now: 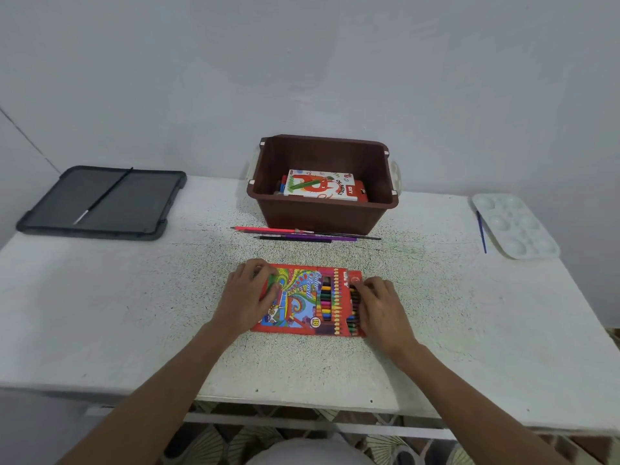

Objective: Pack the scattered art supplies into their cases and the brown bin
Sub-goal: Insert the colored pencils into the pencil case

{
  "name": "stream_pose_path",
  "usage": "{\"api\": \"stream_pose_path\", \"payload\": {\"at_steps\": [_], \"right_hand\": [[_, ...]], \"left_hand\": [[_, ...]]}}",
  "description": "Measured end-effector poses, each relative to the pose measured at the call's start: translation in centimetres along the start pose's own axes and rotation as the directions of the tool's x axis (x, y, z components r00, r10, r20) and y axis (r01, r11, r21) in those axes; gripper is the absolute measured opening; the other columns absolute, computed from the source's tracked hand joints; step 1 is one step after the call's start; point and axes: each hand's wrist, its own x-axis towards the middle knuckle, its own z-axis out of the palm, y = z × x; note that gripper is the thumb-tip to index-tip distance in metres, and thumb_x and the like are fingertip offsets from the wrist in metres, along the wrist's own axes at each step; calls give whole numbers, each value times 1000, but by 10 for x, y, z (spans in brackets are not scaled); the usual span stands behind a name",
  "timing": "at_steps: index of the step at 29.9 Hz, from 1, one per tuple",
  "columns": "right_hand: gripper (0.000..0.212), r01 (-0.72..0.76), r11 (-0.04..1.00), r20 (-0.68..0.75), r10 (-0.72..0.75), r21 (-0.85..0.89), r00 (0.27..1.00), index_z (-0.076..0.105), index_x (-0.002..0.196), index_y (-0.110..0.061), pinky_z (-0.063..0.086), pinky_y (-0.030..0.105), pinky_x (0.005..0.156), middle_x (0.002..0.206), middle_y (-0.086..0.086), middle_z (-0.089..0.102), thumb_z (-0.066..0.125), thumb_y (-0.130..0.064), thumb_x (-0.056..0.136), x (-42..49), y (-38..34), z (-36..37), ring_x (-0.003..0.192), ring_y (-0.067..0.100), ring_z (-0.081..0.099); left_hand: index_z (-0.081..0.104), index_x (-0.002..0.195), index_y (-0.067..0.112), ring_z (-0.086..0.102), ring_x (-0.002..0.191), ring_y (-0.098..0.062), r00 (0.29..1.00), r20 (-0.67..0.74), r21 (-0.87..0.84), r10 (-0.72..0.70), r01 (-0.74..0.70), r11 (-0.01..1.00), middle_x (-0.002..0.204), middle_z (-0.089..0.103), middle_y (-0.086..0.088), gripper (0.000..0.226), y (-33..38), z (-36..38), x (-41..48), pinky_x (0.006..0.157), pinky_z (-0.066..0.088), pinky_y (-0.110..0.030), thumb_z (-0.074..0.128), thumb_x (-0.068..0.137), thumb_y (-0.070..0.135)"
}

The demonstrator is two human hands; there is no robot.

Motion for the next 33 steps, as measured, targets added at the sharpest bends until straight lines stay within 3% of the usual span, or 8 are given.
{"api": "stream_pose_path", "payload": {"at_steps": [3, 7, 9, 12, 15, 19, 27, 33], "right_hand": [[45, -9, 1000, 24, 9, -16, 1000, 60, 126, -4, 54, 43, 78, 107, 14, 59, 67, -15, 83, -2, 0, 1, 95, 29, 54], [48, -42, 999, 56, 42, -16, 998, 59, 129, -8, 52, 40, 78, 109, 12, 58, 38, -29, 90, -2, -2, 0, 95, 26, 52], [53, -47, 999, 49, 47, -9, 998, 57, 129, -7, 51, 41, 78, 109, 11, 59, 33, -27, 87, -2, -3, 0, 93, 27, 52], [51, -65, 998, 32, 65, 0, 997, 55, 129, -7, 50, 41, 80, 111, 9, 59, 33, -22, 85, -4, -4, -1, 93, 26, 50], [51, -74, 997, 36, 74, -1, 997, 55, 128, -6, 50, 41, 79, 110, 9, 59, 31, -23, 86, -3, -4, -2, 93, 26, 50], [49, -82, 996, 36, 83, -26, 996, 51, 130, -6, 50, 39, 78, 107, 7, 59, 31, -25, 90, -1, -7, -3, 90, 22, 50], [50, -96, 995, 52, 97, -26, 994, 47, 134, -8, 49, 36, 81, 108, 5, 58, 29, -28, 93, -1, -8, -4, 92, 19, 48], [41, -78, 996, 4, 78, 48, 997, 50, 131, -12, 46, 35, 82, 105, 0, 57, 35, -27, 95, 3, -5, -6, 91, 14, 44]], "left_hand": [[60, 109, 14, 57, 99, -16, 1000, -4, -11, 1, -1, 1000, 114, 57, -5, 26, -1, 1, 2, 82, 47, -29, 65, 90, 31], [62, 108, 11, 62, 89, -13, 998, -43, -31, -47, 46, 998, 107, 60, -4, 23, -3, -2, 15, 72, 55, -31, 63, 91, 26], [64, 107, 10, 61, 86, -15, 995, -78, -5, -59, 58, 998, 105, 60, -4, 20, -4, -4, 26, 71, 55, -33, 62, 91, 22], [63, 117, 9, 61, 96, -26, 996, -60, 98, -64, 70, 993, 116, 60, -10, 27, -7, -8, 46, 76, 54, -43, 60, 91, 15], [58, 130, 11, 57, 111, -35, 996, 49, 180, -68, 58, 982, 130, 58, -15, 38, -7, -13, 65, 87, 50, -53, 54, 92, 10], [53, 136, 16, 53, 120, -34, 989, 112, 302, -96, 58, 952, 129, 60, -12, 43, -4, -16, 76, 98, 39, -51, 49, 93, 13], [72, 95, 9, 63, 92, -35, 997, 76, 311, -1, -23, 950, 96, 67, -14, 13, -8, -15, 73, 80, 48, -48, 69, 82, 10], [62, 99, 11, 62, 85, -26, 992, -63, 250, 112, -93, 964, 94, 65, -6, 12, -3, -20, 63, 79, 49, -44, 64, 87, 13]]}}
